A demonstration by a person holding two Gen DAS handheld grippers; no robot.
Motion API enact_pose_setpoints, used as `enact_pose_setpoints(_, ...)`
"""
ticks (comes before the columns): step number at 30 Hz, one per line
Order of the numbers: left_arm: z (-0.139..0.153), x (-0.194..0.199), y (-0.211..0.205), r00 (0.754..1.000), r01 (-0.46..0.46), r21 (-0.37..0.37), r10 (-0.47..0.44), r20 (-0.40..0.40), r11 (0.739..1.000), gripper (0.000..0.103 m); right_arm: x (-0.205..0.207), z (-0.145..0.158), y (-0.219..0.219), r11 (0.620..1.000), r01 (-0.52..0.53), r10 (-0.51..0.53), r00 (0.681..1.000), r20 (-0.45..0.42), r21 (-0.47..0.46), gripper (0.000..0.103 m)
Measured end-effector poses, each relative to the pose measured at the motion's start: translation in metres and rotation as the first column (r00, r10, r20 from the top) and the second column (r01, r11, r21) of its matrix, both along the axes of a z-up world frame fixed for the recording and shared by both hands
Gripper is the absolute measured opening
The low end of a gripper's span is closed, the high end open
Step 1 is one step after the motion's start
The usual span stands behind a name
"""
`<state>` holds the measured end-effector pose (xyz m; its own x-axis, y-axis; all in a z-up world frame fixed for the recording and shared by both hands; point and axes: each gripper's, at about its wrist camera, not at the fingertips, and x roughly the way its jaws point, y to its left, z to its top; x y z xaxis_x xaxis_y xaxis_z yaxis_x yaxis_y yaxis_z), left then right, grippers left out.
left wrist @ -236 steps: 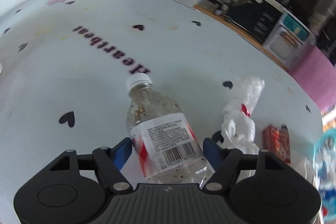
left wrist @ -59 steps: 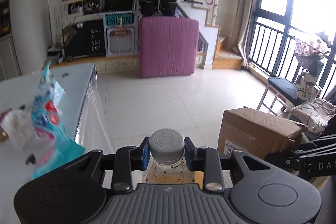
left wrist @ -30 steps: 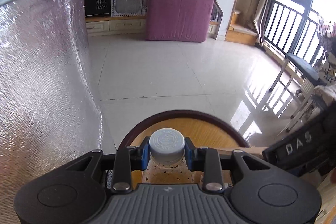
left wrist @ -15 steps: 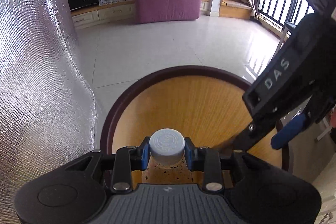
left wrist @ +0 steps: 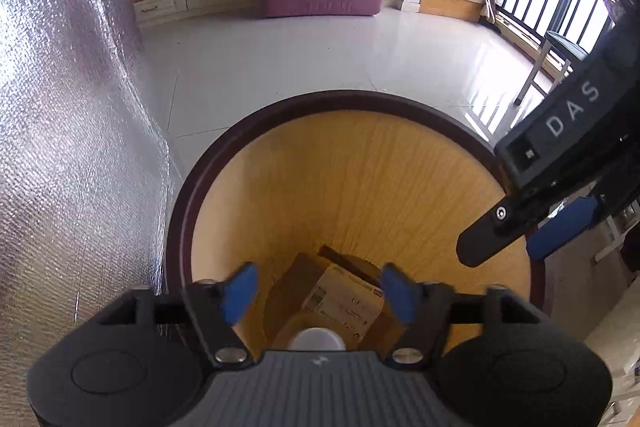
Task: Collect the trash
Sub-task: 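Open the right tool to drop the box while the left tool drops the bottle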
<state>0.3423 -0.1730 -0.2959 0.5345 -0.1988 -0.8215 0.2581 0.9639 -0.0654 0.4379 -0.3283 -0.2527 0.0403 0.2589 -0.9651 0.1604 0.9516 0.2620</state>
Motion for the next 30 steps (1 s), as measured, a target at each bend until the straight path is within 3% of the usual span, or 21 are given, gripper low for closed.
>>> enact_pose_setpoints(9,0.019,-0.014,-0.003,1.0,0.029,-0.007,-0.029,-0.009,1.0,0.09,-0.015,0.017,-0.002,1.0,-0.013,0.011,0.998,0.065,0.021,0.07)
enact_pose_setpoints(11,0.022,-0.017,-0.002,0.999,0.031,-0.006,-0.031,-0.009,1.0,0.093,-0.02,0.019,-0.002,0.999,-0.014,0.012,0.997,0.076,0.029,0.08)
enact_pose_setpoints(15,0.029,-0.022,0.001,0.999,0.03,-0.014,-0.03,-0.02,0.999,0.099,-0.028,0.025,-0.012,0.999,-0.016,0.012,0.993,0.115,0.037,0.087)
enact_pose_setpoints(17,0.031,-0.024,0.003,0.999,0.029,-0.016,-0.029,-0.028,0.999,0.103,-0.032,0.031,-0.016,0.999,-0.01,0.005,0.99,0.14,0.038,0.1)
enact_pose_setpoints(30,0.066,-0.04,0.007,0.999,0.033,-0.025,-0.034,-0.041,0.999,0.103,-0.061,0.058,-0.034,0.999,0.017,-0.026,0.969,0.247,0.036,0.103)
